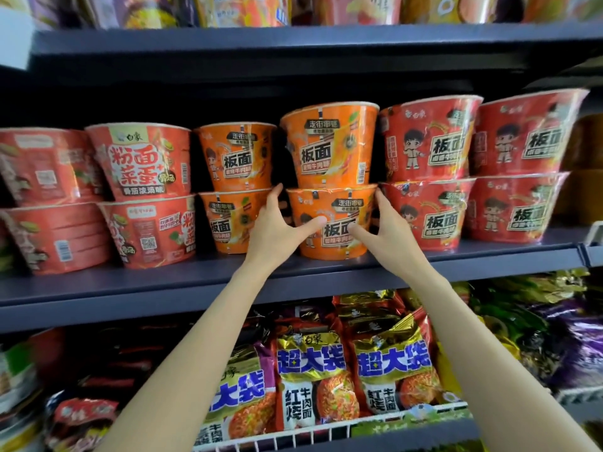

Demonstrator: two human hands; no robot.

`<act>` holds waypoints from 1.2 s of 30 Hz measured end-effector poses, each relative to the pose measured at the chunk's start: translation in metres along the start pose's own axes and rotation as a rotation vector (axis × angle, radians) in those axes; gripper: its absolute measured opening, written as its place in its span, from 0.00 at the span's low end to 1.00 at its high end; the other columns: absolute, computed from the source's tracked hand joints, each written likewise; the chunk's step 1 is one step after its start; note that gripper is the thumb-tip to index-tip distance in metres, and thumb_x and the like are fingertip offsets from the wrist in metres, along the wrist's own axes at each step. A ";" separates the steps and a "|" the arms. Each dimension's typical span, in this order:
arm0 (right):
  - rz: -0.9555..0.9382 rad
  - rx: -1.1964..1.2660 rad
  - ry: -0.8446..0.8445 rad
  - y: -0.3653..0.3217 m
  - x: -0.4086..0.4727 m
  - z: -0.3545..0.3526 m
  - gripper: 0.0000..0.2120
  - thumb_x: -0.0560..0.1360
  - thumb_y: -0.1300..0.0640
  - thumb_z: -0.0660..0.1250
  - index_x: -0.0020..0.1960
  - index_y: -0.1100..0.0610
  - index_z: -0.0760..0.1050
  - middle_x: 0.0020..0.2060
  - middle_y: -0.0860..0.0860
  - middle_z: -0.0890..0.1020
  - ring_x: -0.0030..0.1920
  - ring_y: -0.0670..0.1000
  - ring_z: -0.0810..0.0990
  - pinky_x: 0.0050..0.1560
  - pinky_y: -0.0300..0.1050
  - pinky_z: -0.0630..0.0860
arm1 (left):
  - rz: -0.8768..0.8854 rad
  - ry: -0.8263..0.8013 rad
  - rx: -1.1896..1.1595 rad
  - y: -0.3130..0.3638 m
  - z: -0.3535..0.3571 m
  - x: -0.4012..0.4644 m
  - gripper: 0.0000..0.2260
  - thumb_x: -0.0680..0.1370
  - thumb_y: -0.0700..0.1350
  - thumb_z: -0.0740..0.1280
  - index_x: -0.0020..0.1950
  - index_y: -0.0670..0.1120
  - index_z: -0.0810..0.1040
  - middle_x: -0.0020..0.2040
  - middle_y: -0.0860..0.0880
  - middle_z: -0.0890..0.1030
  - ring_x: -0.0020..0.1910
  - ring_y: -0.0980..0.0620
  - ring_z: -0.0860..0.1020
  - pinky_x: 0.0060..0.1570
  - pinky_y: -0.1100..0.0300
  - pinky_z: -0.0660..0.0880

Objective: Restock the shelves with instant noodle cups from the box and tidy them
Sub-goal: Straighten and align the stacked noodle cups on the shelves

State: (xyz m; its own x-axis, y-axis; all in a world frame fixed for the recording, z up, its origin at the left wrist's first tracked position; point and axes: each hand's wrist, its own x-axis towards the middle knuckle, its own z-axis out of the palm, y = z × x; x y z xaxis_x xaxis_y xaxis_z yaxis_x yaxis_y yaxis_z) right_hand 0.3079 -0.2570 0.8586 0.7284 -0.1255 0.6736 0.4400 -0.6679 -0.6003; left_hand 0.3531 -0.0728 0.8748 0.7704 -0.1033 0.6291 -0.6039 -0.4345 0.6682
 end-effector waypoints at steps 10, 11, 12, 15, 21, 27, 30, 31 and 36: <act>-0.162 -0.139 0.179 -0.053 0.011 -0.011 0.29 0.79 0.56 0.61 0.77 0.54 0.54 0.71 0.51 0.66 0.69 0.49 0.66 0.62 0.38 0.61 | -0.004 -0.088 -0.411 0.041 -0.013 0.041 0.20 0.81 0.49 0.56 0.73 0.48 0.65 0.63 0.55 0.75 0.60 0.59 0.74 0.54 0.69 0.69; -0.151 -0.142 0.173 -0.052 0.015 -0.010 0.31 0.79 0.55 0.61 0.77 0.53 0.52 0.72 0.51 0.66 0.68 0.50 0.67 0.61 0.40 0.63 | 0.031 -0.076 -0.412 0.043 -0.012 0.037 0.19 0.81 0.49 0.57 0.72 0.49 0.66 0.59 0.57 0.76 0.55 0.63 0.75 0.48 0.72 0.71; -0.147 -0.132 0.171 -0.051 0.018 -0.011 0.32 0.78 0.54 0.62 0.77 0.52 0.51 0.71 0.52 0.67 0.67 0.51 0.69 0.62 0.42 0.66 | 0.073 -0.044 -0.382 0.042 -0.011 0.032 0.20 0.80 0.51 0.58 0.72 0.50 0.66 0.59 0.57 0.76 0.54 0.64 0.75 0.48 0.72 0.72; -0.102 0.005 0.122 -0.045 0.028 -0.019 0.33 0.78 0.53 0.63 0.78 0.52 0.50 0.66 0.48 0.72 0.62 0.47 0.73 0.59 0.45 0.73 | 0.219 0.085 -0.231 0.034 -0.009 0.016 0.24 0.75 0.55 0.62 0.71 0.52 0.69 0.66 0.53 0.74 0.62 0.58 0.74 0.59 0.58 0.74; -0.087 0.077 0.014 -0.043 0.028 -0.022 0.35 0.79 0.57 0.62 0.78 0.54 0.44 0.59 0.40 0.69 0.56 0.40 0.72 0.46 0.29 0.70 | 0.194 0.112 -0.067 0.035 -0.007 0.010 0.26 0.77 0.50 0.67 0.73 0.50 0.64 0.69 0.50 0.67 0.62 0.58 0.69 0.60 0.60 0.69; -0.081 0.074 -0.044 -0.044 0.031 -0.020 0.38 0.78 0.56 0.63 0.78 0.54 0.41 0.65 0.46 0.73 0.55 0.40 0.74 0.49 0.31 0.71 | 0.140 0.070 -0.062 0.031 -0.001 0.014 0.31 0.75 0.56 0.67 0.75 0.52 0.60 0.70 0.48 0.69 0.66 0.50 0.71 0.64 0.49 0.71; -0.086 0.099 -0.070 -0.045 0.030 -0.025 0.36 0.78 0.58 0.64 0.78 0.53 0.45 0.58 0.41 0.72 0.48 0.33 0.72 0.42 0.26 0.72 | 0.134 0.048 -0.030 0.031 -0.005 0.016 0.30 0.76 0.56 0.66 0.75 0.51 0.60 0.69 0.48 0.71 0.66 0.50 0.71 0.60 0.59 0.70; -0.089 0.106 -0.067 -0.044 0.028 -0.026 0.36 0.78 0.58 0.64 0.78 0.53 0.47 0.58 0.40 0.71 0.47 0.33 0.72 0.43 0.26 0.72 | 0.144 0.041 -0.021 0.032 -0.006 0.016 0.30 0.76 0.55 0.66 0.75 0.51 0.60 0.69 0.48 0.71 0.66 0.51 0.71 0.58 0.61 0.69; -0.124 0.063 -0.034 -0.033 0.024 -0.024 0.36 0.76 0.62 0.65 0.78 0.55 0.50 0.59 0.44 0.74 0.49 0.42 0.77 0.50 0.35 0.76 | 0.151 -0.009 -0.083 0.034 -0.010 0.014 0.31 0.77 0.50 0.67 0.76 0.49 0.58 0.71 0.49 0.70 0.68 0.53 0.69 0.56 0.66 0.66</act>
State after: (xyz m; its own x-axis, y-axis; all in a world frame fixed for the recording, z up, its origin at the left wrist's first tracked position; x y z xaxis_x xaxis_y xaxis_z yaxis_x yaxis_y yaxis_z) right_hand 0.2977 -0.2554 0.9050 0.6834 -0.0191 0.7298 0.5591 -0.6291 -0.5400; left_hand 0.3411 -0.0803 0.9104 0.6713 -0.1696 0.7215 -0.7273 -0.3384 0.5971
